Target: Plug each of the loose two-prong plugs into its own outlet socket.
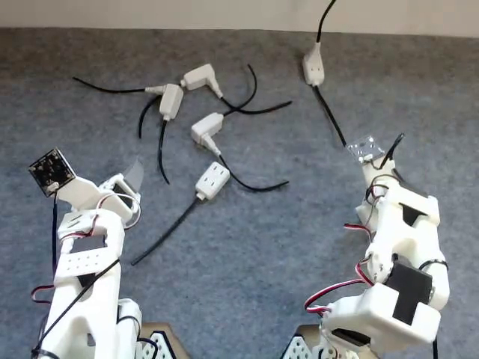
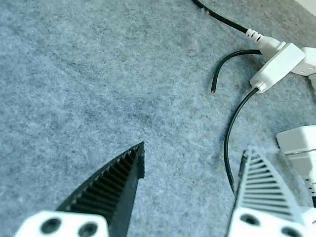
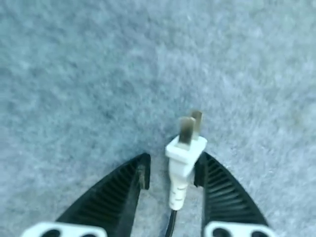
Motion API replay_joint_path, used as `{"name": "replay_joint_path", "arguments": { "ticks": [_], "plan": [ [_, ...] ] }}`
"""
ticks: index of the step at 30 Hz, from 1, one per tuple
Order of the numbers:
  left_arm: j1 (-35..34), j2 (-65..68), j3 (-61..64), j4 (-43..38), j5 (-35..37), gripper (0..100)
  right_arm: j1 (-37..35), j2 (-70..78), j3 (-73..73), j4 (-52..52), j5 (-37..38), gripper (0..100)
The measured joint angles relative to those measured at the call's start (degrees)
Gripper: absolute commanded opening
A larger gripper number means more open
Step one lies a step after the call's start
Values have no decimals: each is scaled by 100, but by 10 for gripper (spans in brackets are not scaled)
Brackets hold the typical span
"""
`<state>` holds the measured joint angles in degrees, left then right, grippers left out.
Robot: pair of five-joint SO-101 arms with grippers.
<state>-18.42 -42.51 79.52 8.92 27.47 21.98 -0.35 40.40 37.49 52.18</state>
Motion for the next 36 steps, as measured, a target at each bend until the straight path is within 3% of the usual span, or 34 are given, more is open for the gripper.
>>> {"name": "replay_joint_path", "arguments": {
  "ticks": [11, 15, 19, 28, 36],
  "plan": [
    [0, 0, 0, 0, 0, 305, -26, 18, -123, -527, -448, 64],
    [0, 0, 0, 0, 0, 305, -88, -35, -774, 220, -545, 64],
    [0, 0, 0, 0, 0, 305, -413, -589, -1618, 1547, -1099, 64],
    [-44, 0, 0, 0, 0, 305, -1996, -1943, -3191, 4229, -2400, 64],
    [-492, 0, 0, -105, 0, 305, -4378, -1864, -3631, 4651, -4360, 64]
  ]
}}
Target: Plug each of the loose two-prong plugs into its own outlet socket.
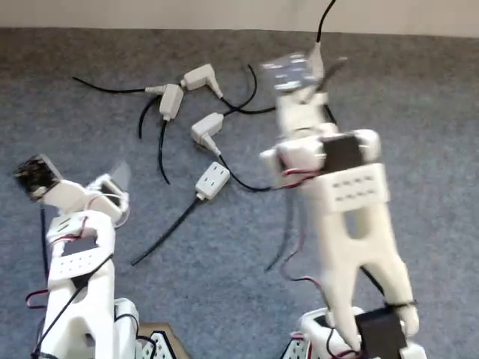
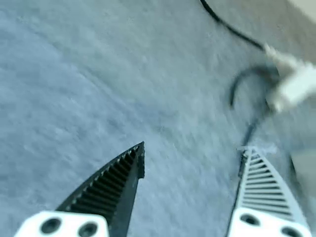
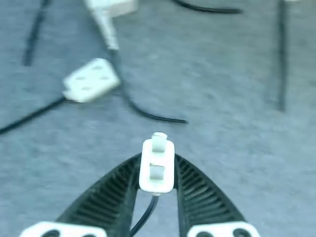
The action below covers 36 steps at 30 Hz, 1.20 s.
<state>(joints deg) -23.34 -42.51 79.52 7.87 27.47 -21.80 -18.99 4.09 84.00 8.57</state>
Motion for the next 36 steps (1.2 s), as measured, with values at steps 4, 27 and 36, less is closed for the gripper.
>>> {"name": "replay_joint_path", "arguments": {
  "ticks": [4, 27, 36],
  "plan": [
    [-563, 0, 0, -369, 18, 305, -1020, 818, -273, -255, -958, 63],
    [-1943, 0, 0, -422, 53, 305, -2136, 7121, -5046, -2022, -6013, 170],
    [-1943, 0, 0, -422, 53, 305, -2198, 7323, -7429, -554, -5899, 347]
  ]
}}
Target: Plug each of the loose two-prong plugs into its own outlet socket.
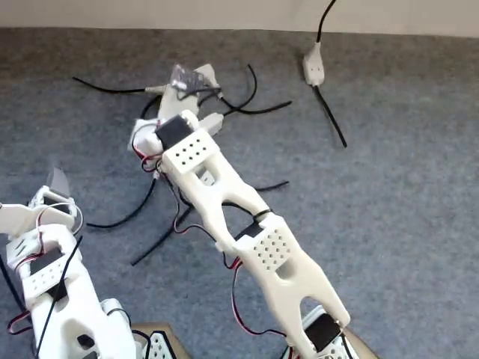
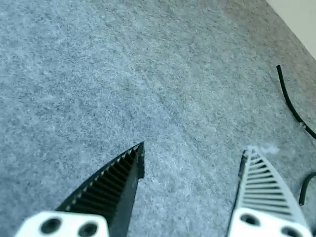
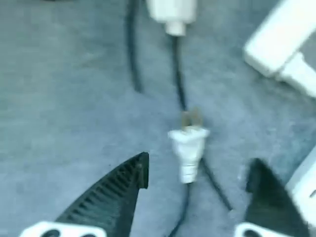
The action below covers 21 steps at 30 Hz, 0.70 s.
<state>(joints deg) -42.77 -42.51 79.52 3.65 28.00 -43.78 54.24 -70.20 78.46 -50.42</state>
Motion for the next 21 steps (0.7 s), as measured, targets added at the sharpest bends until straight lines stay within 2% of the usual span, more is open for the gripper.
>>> {"name": "replay_joint_path", "arguments": {
  "ticks": [7, 13, 18, 21],
  "plan": [
    [0, 0, 0, 0, 0, 305, 0, -53, -2259, 1222, 1705, 347],
    [290, 0, 0, 0, 0, 305, 360, -695, -2374, 1873, 3411, 347],
    [615, 0, -53, 53, -70, 307, 1029, -1196, -2409, 2040, 4782, 347],
    [1143, 0, -589, 765, -651, 308, 1644, -1565, -2409, 2040, 5108, 347]
  ]
}}
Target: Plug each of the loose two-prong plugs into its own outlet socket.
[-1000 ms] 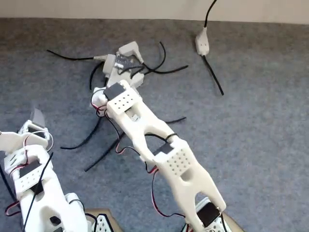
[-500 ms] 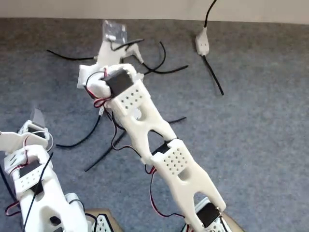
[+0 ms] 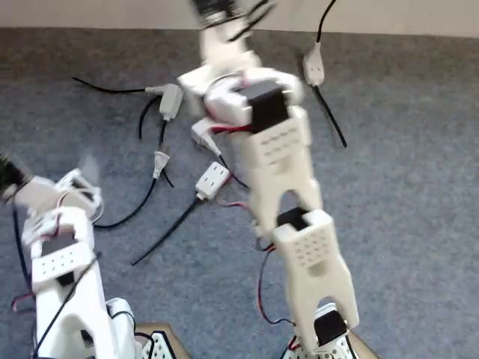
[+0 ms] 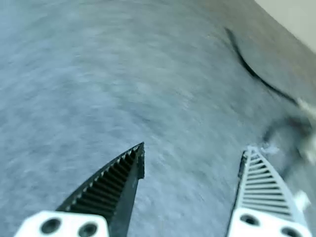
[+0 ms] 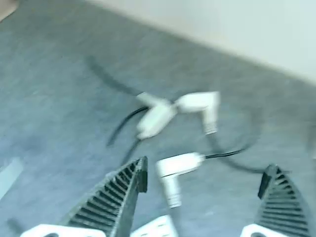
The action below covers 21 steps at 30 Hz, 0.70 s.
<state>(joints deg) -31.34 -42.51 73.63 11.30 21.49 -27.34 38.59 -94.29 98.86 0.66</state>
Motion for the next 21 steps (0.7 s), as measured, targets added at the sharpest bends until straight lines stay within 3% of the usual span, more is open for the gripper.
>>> {"name": "replay_joint_path", "arguments": {
  "ticks": [5, 10, 21],
  "plan": [
    [826, 0, -1187, 1811, -325, 308, 1134, -466, 70, 0, 53, 347],
    [1424, 343, -2365, 2919, -360, 308, 2092, -818, 1029, 0, 88, 347],
    [1969, 4123, -6040, 5055, -387, 306, 3930, -1371, 4070, 0, 88, 347]
  ]
}}
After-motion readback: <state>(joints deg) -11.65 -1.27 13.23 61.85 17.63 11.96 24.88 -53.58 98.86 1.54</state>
